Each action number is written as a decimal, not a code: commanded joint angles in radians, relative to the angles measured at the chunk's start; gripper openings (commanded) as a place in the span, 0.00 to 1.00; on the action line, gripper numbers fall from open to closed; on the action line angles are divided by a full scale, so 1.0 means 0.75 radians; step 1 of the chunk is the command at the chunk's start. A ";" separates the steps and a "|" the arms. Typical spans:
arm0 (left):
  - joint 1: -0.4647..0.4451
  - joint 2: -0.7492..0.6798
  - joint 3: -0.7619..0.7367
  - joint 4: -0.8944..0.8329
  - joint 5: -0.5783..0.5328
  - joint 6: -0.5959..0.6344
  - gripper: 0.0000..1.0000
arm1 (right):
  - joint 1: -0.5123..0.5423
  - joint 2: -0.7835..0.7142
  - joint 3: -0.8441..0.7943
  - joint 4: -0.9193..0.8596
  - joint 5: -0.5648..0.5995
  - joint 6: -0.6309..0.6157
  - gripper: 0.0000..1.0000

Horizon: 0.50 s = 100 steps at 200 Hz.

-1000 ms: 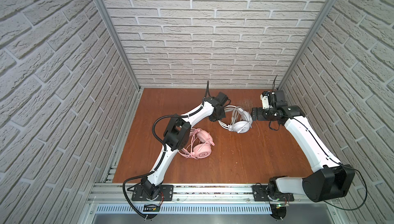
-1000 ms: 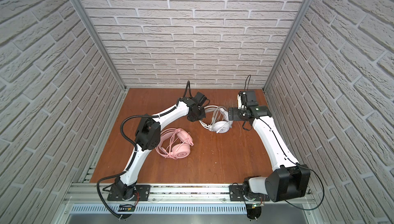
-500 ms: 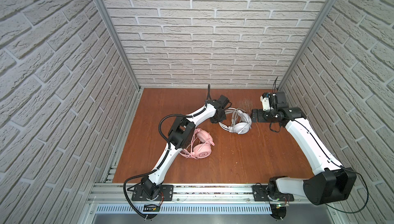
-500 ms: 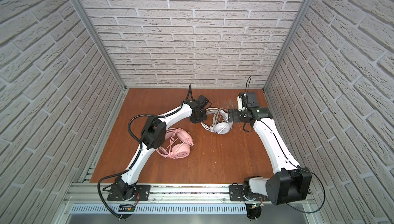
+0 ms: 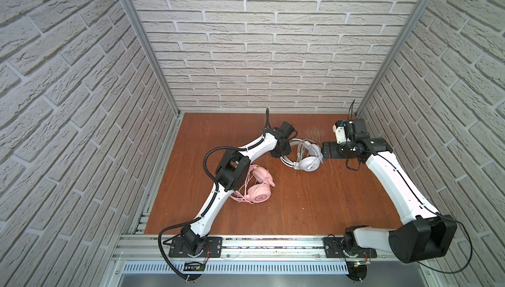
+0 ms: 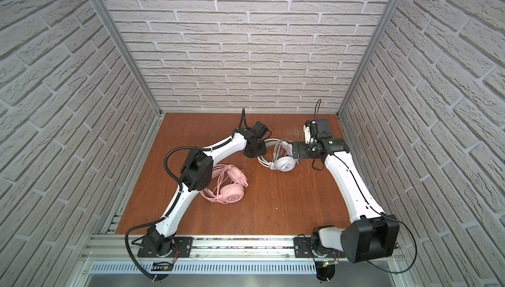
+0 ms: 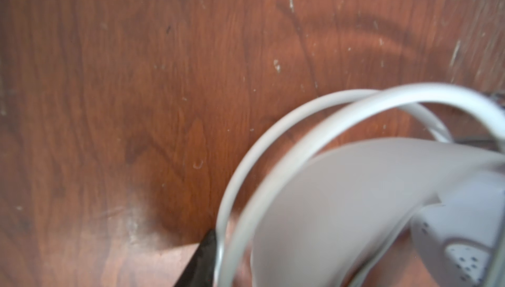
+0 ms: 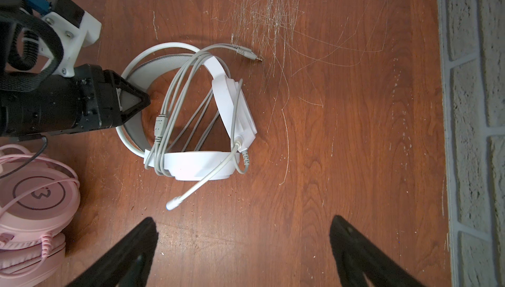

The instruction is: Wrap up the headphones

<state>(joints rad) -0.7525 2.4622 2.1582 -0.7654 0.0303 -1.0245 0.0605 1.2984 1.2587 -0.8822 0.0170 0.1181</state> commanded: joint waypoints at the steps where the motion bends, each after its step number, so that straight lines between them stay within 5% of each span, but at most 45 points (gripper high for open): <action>1: -0.005 -0.059 -0.028 0.017 -0.015 -0.018 0.47 | -0.009 -0.036 0.035 0.002 -0.059 0.004 0.99; 100: 0.026 -0.132 -0.090 -0.065 -0.027 -0.017 0.98 | -0.009 0.002 0.041 -0.009 -0.177 0.009 0.99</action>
<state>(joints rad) -0.7460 2.4229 2.1155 -0.7639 0.0292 -1.0405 0.0597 1.2972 1.2716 -0.8867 -0.0681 0.1242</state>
